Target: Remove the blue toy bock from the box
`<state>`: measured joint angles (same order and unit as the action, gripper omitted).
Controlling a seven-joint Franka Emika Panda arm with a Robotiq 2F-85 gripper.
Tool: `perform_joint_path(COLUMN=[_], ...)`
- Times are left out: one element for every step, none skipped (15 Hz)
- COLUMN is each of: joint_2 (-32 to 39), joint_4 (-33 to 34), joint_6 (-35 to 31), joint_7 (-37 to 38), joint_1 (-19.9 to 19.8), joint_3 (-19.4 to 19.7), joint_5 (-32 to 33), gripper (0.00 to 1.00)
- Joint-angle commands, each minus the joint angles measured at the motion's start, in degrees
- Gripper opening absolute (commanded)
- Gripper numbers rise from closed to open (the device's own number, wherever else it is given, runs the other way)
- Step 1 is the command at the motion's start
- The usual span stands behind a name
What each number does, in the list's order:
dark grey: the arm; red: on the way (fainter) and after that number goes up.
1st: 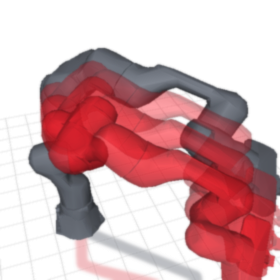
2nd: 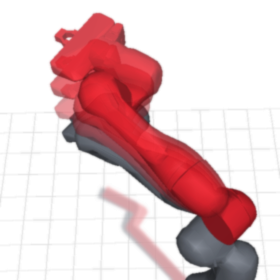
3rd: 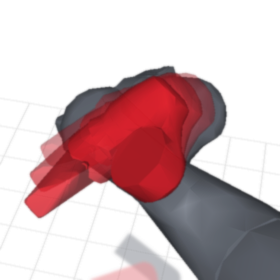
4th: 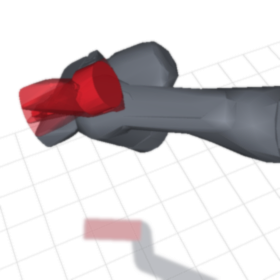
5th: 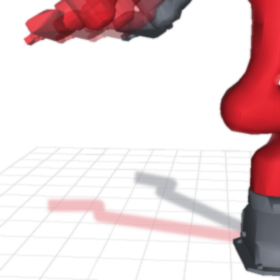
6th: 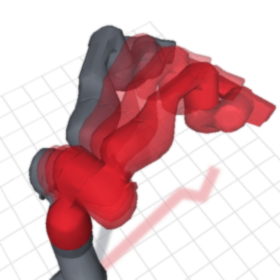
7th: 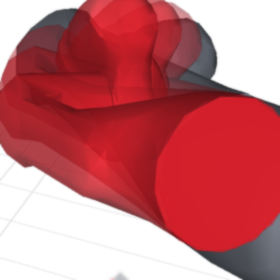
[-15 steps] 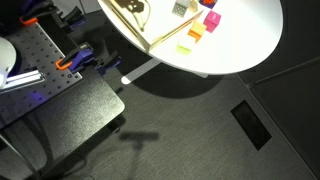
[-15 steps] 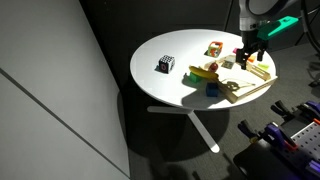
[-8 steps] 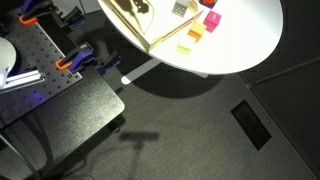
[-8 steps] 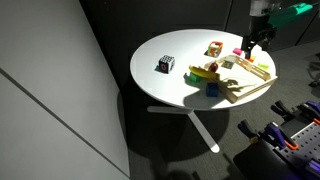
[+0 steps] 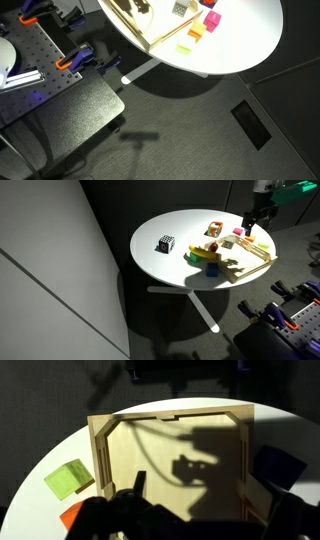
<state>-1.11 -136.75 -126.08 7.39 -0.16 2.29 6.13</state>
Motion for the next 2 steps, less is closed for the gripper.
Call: perform_joint_path(joint_2=[0.0,0.0], joint_4=[0.07,0.07], joint_6=[0.11,0.11], joint_7=[-0.04,-0.04], joint_1=[-0.44,-0.44], joint_3=[-0.43,-0.43], joint_5=[-0.02,-0.02], gripper=[1.0,1.0])
